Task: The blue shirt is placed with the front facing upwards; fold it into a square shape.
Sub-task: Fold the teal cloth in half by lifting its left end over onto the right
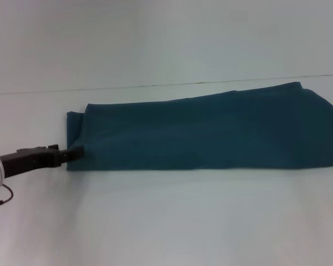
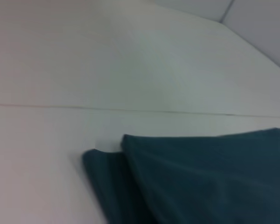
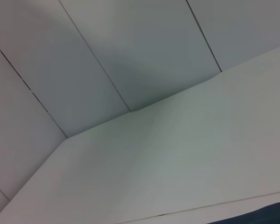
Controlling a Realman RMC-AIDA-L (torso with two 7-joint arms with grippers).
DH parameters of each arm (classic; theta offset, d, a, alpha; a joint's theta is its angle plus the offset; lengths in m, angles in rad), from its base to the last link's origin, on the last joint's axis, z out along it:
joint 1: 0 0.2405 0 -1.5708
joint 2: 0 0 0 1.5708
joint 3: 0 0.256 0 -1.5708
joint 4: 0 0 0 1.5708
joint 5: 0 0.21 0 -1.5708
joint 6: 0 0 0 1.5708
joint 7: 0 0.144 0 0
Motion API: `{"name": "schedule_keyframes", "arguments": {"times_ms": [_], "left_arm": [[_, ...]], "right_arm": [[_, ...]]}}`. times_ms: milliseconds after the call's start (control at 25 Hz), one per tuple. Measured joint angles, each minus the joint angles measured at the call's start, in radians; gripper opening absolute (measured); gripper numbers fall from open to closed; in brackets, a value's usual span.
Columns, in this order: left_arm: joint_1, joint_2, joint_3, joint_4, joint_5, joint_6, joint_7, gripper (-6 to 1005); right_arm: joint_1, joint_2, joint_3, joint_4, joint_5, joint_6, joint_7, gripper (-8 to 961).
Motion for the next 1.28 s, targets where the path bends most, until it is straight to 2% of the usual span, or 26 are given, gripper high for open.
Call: {"name": "schedule_keyframes", "arguments": {"times_ms": [320, 480, 1200, 1280], "left_arm": [[0.004, 0.0, 0.016, 0.005, 0.0, 0.058, 0.028, 774], [0.002, 0.0, 0.051, 0.0, 0.007, 0.056, 0.036, 772], [-0.013, 0.0, 0.06, 0.007, 0.09, 0.007, 0.031, 765], [-0.015, 0.0, 0.06, 0.007, 0.093, 0.012, 0.031, 685]], "right_arm": [[0.001, 0.003, 0.0, 0.002, 0.0, 0.009, -0.002, 733], [0.001, 0.006, -0.004, 0.003, 0.0, 0.01, -0.003, 733], [-0.01, 0.015, -0.015, 0.004, -0.032, 0.009, -0.013, 734], [-0.01, 0.014, -0.017, 0.004, -0.065, 0.008, -0.009, 734]]}}
